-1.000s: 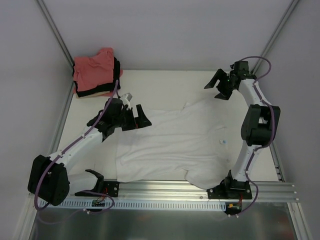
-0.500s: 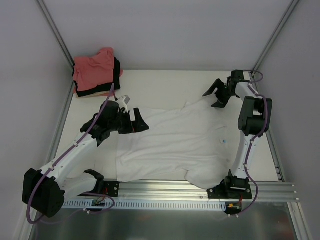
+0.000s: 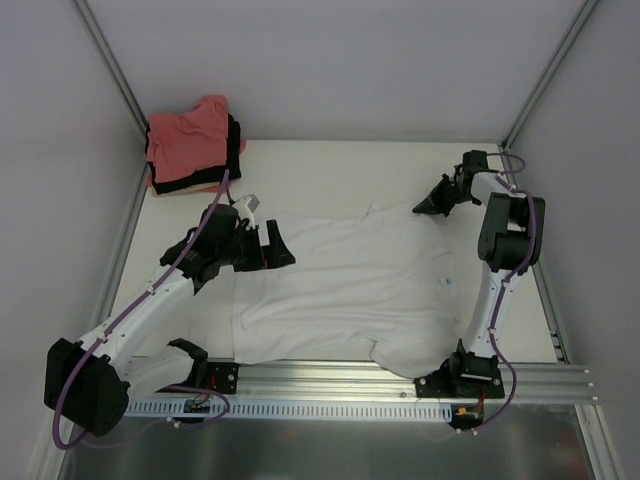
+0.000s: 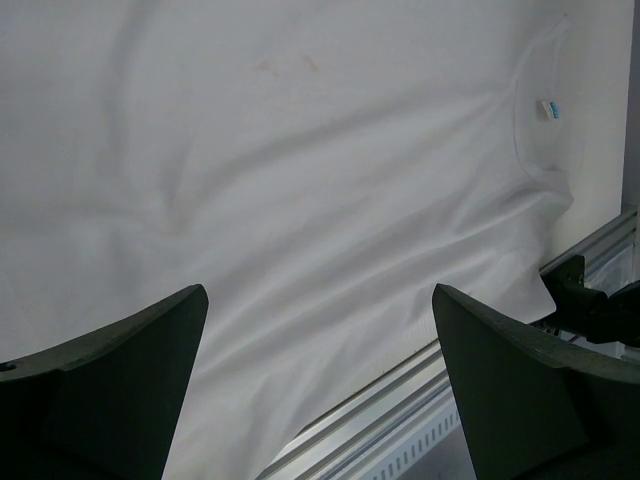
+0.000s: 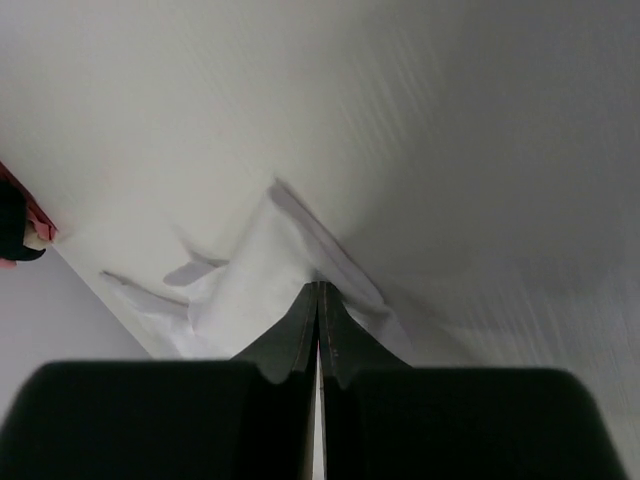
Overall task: Fold and stack the t-shirts
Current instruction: Grap the side of the flattened tshirt furthest away from the robot with both arms
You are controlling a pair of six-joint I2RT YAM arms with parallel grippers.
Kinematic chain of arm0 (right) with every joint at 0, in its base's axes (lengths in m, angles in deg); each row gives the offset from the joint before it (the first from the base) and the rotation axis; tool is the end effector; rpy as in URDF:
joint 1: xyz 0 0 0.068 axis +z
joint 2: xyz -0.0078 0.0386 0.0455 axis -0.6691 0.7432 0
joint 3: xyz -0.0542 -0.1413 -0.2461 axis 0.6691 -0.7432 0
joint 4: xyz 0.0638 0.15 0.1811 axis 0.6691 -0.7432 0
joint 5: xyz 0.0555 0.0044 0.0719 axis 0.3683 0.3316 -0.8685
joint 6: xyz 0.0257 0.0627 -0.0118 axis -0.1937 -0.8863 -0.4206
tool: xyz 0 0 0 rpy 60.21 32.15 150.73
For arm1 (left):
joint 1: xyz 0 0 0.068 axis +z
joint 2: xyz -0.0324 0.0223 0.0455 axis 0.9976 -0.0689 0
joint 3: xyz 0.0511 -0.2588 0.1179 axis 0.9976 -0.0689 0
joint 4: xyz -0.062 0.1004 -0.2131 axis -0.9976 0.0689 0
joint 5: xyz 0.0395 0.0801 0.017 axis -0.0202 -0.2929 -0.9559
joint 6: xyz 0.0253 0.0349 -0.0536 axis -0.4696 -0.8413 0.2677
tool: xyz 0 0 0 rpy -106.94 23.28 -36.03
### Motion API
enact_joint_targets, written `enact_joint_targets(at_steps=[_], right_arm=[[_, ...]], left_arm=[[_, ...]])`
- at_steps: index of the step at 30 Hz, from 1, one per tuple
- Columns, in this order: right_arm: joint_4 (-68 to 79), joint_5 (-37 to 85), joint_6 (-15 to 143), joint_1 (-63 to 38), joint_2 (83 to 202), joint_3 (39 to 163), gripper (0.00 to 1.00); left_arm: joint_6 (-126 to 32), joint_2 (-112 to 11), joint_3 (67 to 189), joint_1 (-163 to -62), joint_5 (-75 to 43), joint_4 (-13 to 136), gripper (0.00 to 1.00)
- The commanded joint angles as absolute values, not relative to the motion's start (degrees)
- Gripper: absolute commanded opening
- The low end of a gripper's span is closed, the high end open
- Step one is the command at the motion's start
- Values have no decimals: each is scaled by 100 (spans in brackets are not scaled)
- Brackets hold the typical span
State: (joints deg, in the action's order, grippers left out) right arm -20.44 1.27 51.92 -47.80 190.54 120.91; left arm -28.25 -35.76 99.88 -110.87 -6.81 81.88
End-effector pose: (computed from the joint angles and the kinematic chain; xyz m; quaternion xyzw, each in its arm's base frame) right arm 0.4795 -0.0202 0.1494 0.1339 0.9251 0.2823 0.2158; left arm 0.1928 -0.1076 0.2787 0.0278 0.8785 -0.3310 0.3435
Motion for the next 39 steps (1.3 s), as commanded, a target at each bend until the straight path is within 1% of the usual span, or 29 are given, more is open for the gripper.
enact_joint_targets(at_steps=[1,3,6,7,8,9,10,14,20,27,32,34,36,37,38,39], right_arm=[[-2018,179,5137,-4868,18075,11698,0],[-2087,215,5181,-4894,17663,11487,1],[-2175,398,5330,-4912,17345,11416,1],[-2341,495,5392,-4921,17352,11538,18],[-2412,609,5444,-4929,17379,11600,27],[-2457,593,5497,-4955,17492,11661,46],[-2466,567,5506,-5008,17554,11705,47],[-2326,488,5419,-5123,17879,11697,48],[-2106,277,5296,-5193,18363,11697,44],[-2000,197,5243,-5202,18495,11732,43],[-1948,48,5147,-5202,18662,11776,44],[-1877,-92,5094,-5193,18723,11741,43],[-1764,-207,5006,-5167,18785,11697,38],[-1719,-294,4988,-5158,18776,11627,32],[-1710,-330,4979,-5141,18785,11609,18],[-1736,-339,4979,-5132,18794,11600,10]], left_arm=[[-2942,-3396,9905,-11136,-798,8283,99],[-2898,-3404,9870,-11136,-771,8212,99],[-2854,-3404,9809,-11136,-701,8124,99],[-2828,-3387,9800,-11136,-692,8107,99],[-2819,-3370,9782,-11136,-675,8107,99],[-2802,-3317,9747,-11136,-675,8098,99],[-2801,-3273,9729,-11145,-666,8115,99],[-2863,-3106,9694,-11136,-771,8273,99],[-2933,-2948,9755,-11145,-850,8423,99],[-2925,-2974,9764,-11145,-859,8414,99],[-2916,-2930,9712,-11145,-842,8423,99],[-2925,-2904,9694,-11145,-885,8441,99],[-2916,-2895,9685,-11136,-886,8449,99],[-2916,-2895,9685,-11145,-886,8449,98],[-2907,-2895,9685,-11145,-886,8458,99],[-2907,-2895,9676,-11145,-886,8476,99]])
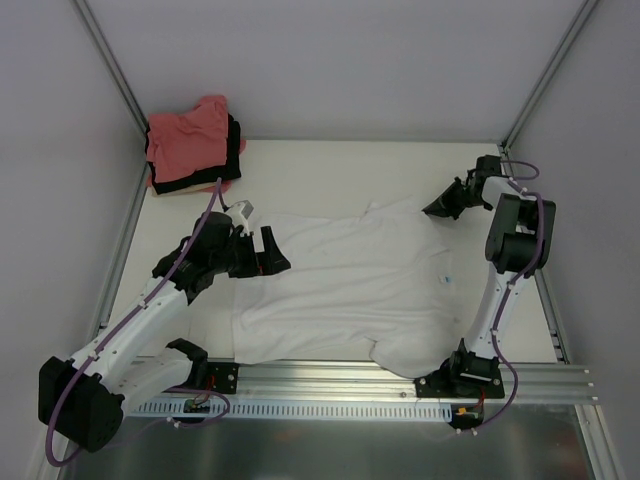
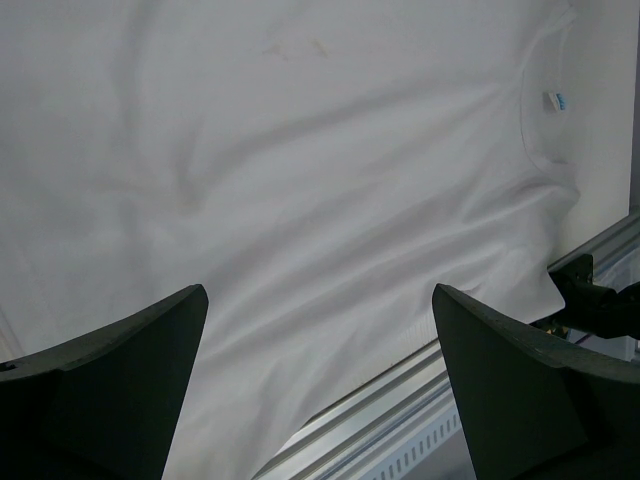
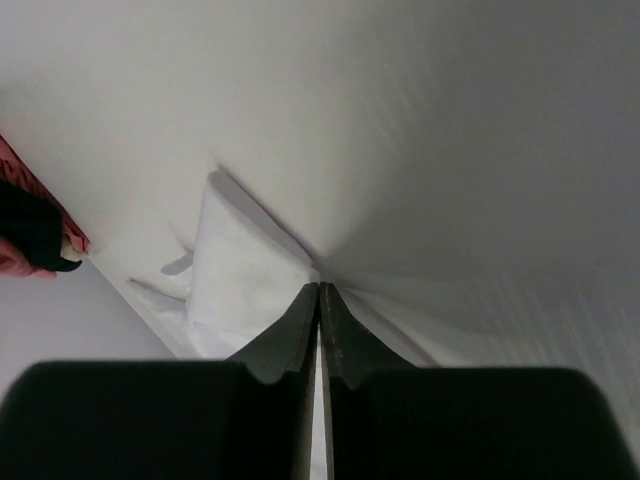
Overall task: Fold and stack the t-shirts
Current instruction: Grap the side of the flattened tshirt furthest away from the robot with both arms
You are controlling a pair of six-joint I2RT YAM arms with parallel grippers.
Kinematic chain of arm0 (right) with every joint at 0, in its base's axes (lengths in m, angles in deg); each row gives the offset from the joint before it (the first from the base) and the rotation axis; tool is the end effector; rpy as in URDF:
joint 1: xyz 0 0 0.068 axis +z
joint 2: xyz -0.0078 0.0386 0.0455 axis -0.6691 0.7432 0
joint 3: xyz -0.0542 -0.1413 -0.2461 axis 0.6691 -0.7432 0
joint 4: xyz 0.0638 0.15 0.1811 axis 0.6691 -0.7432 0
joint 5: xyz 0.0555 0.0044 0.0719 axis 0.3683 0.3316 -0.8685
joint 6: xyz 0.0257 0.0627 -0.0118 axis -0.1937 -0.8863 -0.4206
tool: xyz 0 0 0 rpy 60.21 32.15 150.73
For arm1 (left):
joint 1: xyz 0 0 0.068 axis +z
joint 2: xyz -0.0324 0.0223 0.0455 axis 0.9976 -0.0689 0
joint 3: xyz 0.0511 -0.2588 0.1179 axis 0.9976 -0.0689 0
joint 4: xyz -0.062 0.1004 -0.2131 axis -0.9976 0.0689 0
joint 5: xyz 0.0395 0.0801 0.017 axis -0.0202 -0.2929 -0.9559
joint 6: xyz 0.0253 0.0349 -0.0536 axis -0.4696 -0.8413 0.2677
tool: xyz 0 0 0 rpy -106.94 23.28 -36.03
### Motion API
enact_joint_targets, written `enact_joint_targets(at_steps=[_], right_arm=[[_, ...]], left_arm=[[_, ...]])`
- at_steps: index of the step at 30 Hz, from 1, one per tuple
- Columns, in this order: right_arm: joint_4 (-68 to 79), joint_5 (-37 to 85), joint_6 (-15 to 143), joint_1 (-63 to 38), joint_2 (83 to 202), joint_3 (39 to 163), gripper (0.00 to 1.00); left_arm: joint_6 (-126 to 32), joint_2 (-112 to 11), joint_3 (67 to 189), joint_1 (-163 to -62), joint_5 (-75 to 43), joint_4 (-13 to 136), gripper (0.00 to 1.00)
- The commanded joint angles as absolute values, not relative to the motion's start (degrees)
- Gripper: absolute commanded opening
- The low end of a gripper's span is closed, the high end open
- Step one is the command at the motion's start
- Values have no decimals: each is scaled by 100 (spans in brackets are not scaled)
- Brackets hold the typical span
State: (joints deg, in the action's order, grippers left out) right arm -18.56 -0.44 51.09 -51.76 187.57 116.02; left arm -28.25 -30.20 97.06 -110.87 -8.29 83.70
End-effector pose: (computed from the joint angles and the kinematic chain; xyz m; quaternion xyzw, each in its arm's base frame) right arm 0.4628 -0.0493 0.1517 0.1680 0.9159 0.2900 0.2208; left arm 0.1738 -0.0973 0.2768 0.0230 0.8762 -0.3241 0.3560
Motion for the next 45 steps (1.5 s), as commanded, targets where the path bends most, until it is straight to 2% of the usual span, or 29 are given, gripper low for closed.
enact_joint_targets(at_steps=[1,2,9,14,30,34,38,42,45], right_arm=[[-1754,-365,4979,-5114,18794,11600,5],[-1763,-374,4979,-5105,18785,11600,0],[-1842,-401,4988,-5105,18487,11442,1],[-1851,-506,4988,-5105,17628,11021,0],[-2396,-576,5620,-4991,14928,8596,1],[-2431,-532,5735,-4991,14287,7867,14],[-2509,-515,5893,-4982,13820,7138,21],[-2729,-270,6156,-4982,13504,6794,46],[-2625,12,6087,-4982,13240,6731,49]], left_arm=[[-2907,-2877,9685,-11145,-886,8493,99],[-2907,-2851,9676,-11145,-886,8493,99],[-2890,-2710,9606,-11145,-947,8546,99],[-2846,-2640,9501,-11145,-930,8485,99],[-2775,-2614,9342,-11145,-762,8168,99],[-2810,-2587,9386,-11145,-762,8177,99],[-2828,-2578,9413,-11145,-745,8177,99],[-2828,-2570,9360,-11145,-736,8159,99],[-2819,-2561,9307,-11145,-710,8133,99]])
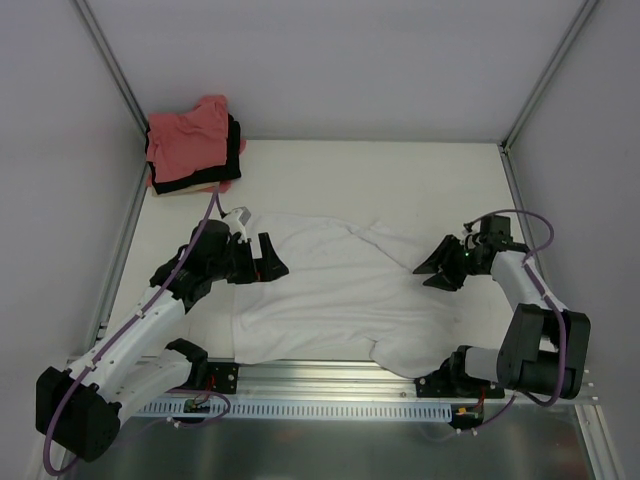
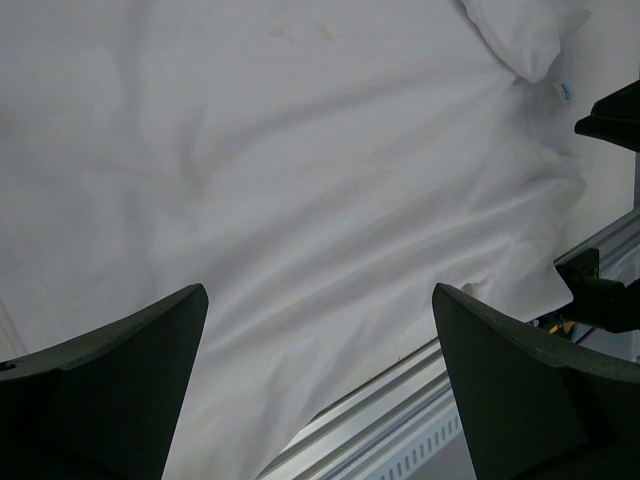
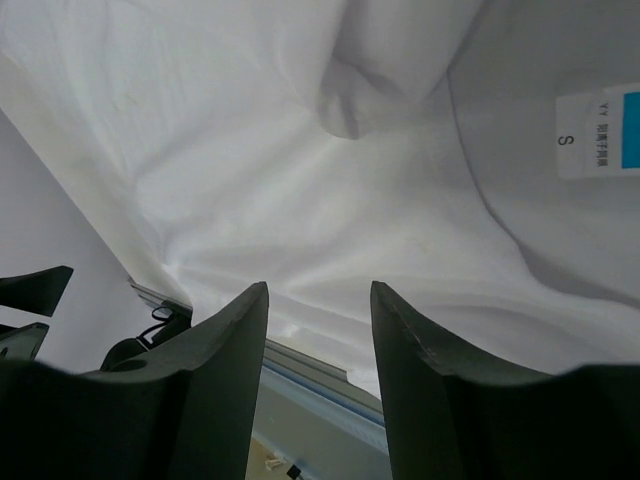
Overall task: Fold and stack the t-shirts
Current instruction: Grap the side of the flattened tshirt furthest away from the robot with both arms
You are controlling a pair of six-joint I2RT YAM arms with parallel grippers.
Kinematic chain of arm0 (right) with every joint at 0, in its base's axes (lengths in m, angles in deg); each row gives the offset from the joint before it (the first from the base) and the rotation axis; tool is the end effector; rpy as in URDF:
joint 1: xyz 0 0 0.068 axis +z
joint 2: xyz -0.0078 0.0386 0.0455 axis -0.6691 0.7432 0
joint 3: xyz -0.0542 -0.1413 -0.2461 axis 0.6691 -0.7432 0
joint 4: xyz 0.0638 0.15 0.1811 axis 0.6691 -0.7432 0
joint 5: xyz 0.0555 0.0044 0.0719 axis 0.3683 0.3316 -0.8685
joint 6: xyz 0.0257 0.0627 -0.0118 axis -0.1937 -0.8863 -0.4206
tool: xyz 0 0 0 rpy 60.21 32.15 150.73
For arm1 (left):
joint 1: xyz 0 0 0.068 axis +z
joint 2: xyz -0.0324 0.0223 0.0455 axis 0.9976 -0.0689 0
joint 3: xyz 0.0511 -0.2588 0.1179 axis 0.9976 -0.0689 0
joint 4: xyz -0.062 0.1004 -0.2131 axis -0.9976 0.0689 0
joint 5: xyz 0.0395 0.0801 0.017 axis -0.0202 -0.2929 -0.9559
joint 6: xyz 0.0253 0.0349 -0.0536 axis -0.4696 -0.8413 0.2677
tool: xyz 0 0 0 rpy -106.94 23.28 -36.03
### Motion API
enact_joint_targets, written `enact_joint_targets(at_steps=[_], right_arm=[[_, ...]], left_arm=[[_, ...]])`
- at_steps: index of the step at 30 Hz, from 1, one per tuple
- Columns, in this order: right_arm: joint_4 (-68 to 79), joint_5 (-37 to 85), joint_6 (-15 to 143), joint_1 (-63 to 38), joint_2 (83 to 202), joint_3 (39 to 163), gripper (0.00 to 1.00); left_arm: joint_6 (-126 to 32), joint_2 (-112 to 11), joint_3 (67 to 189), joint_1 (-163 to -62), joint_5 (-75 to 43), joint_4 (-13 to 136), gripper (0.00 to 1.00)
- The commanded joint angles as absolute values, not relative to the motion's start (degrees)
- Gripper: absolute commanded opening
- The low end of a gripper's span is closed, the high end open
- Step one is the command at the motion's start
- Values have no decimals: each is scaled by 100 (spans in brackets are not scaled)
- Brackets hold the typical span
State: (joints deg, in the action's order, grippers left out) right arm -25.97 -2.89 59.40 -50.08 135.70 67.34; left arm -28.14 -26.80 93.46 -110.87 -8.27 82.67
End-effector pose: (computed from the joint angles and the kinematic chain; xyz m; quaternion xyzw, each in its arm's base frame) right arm 0.2211 0.0007 0.2051 0.0934 0.9285 0.2981 0.2009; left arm 0.1626 -0.0922 0.2676 0.0233 0.8728 -0.3271 0.3614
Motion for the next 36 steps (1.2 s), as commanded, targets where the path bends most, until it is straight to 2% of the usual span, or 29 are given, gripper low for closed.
enact_joint_targets(at_steps=[1,5,13,22,36], right_arm=[[-2476,82,6034,-4982,13213,6801,50],[-2325,407,5876,-4982,13712,7503,46],[-2185,663,5823,-4991,15637,8770,32],[-1921,724,5674,-4991,16508,9201,31],[-1982,672,5568,-5088,16983,9763,31]], left_arm=[[-2810,-2561,9307,-11145,-710,8133,99],[-2819,-2534,9307,-11145,-710,8168,99],[-2907,-2438,9334,-11145,-815,8361,99],[-2968,-2543,9457,-11145,-850,8441,99],[-3039,-2508,9404,-11145,-956,8546,99]])
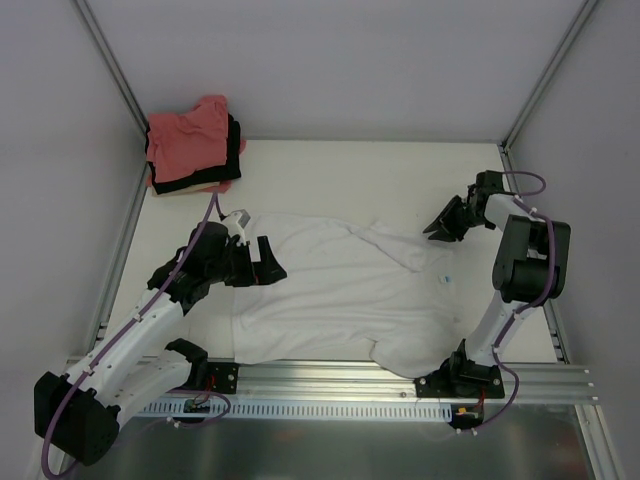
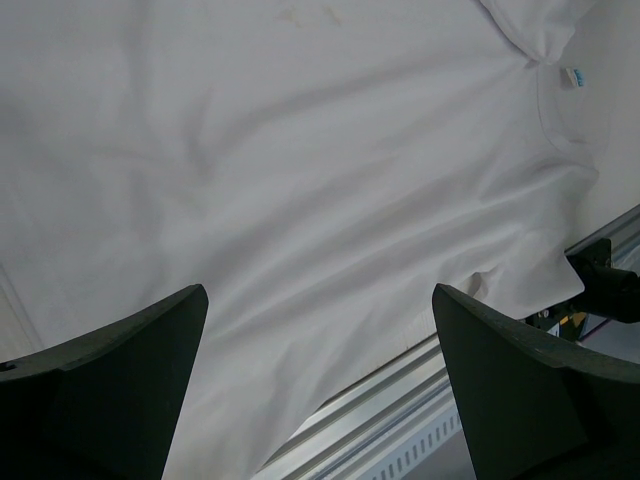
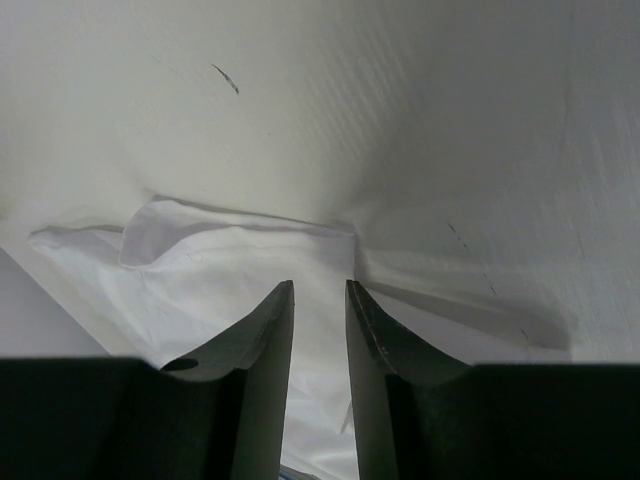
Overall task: Fold and stack the t-shirts
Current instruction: Grap the side of the flattened tshirt furthest away from the robot with both arms
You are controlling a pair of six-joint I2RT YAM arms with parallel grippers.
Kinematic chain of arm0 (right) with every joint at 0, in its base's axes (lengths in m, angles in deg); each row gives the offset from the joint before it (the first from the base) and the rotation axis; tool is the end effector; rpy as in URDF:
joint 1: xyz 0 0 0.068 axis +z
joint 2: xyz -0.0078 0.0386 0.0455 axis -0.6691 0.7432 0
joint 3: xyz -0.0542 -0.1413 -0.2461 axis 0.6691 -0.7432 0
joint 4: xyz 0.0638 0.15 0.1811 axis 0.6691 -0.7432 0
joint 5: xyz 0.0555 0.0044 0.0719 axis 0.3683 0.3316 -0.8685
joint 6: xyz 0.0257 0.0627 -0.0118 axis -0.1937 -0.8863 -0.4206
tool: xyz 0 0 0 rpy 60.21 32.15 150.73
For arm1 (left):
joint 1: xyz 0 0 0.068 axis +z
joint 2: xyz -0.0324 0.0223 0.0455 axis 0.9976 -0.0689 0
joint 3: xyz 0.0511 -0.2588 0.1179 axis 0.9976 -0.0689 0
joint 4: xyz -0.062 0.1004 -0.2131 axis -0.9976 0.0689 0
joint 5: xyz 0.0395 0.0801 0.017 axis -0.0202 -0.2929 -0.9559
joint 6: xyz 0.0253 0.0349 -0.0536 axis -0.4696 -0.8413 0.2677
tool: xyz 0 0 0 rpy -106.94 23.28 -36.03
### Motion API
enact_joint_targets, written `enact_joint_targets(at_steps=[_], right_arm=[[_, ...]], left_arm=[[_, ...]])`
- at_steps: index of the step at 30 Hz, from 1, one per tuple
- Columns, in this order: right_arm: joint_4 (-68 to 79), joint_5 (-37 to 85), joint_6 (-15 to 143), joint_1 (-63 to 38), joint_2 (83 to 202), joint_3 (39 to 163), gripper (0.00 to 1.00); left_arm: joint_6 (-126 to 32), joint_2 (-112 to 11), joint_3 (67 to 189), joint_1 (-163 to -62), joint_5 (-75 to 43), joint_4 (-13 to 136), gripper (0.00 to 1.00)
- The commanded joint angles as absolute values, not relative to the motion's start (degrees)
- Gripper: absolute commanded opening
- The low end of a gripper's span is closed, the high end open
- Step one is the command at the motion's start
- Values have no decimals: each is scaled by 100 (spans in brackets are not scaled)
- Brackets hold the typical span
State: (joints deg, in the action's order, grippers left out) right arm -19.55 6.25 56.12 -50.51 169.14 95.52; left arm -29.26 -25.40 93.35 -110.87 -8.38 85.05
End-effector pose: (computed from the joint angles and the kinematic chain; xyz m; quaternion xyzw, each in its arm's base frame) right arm 0.3764 -0.0319 0.1789 0.1415 0.9397 0.2283 0.2117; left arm 0.1565 -0.0892 0.2665 0.0300 0.8771 -0.3196 0.3574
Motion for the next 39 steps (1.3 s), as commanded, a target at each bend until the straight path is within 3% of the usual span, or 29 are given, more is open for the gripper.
enact_joint_targets(at_steps=[1,20,22,25,33,39], right_arm=[[-1991,680,5577,-5088,17001,9746,31],[-1772,663,5507,-5088,17387,9676,31],[-1711,637,5489,-5088,17440,9667,23],[-1596,549,5410,-5061,17554,9676,1],[-1341,391,5147,-5026,17756,10000,1],[-1043,136,4778,-5026,18011,10940,0]], left_arm=[[-3047,-2525,9404,-11145,-956,8537,99],[-3074,-2499,9404,-11136,-1000,8555,99],[-3065,-2499,9413,-11136,-1026,8581,99],[-3074,-2499,9422,-11136,-1035,8590,99],[-3091,-2560,9395,-11136,-1088,8581,99],[-3100,-2727,9413,-11145,-1140,8415,99]])
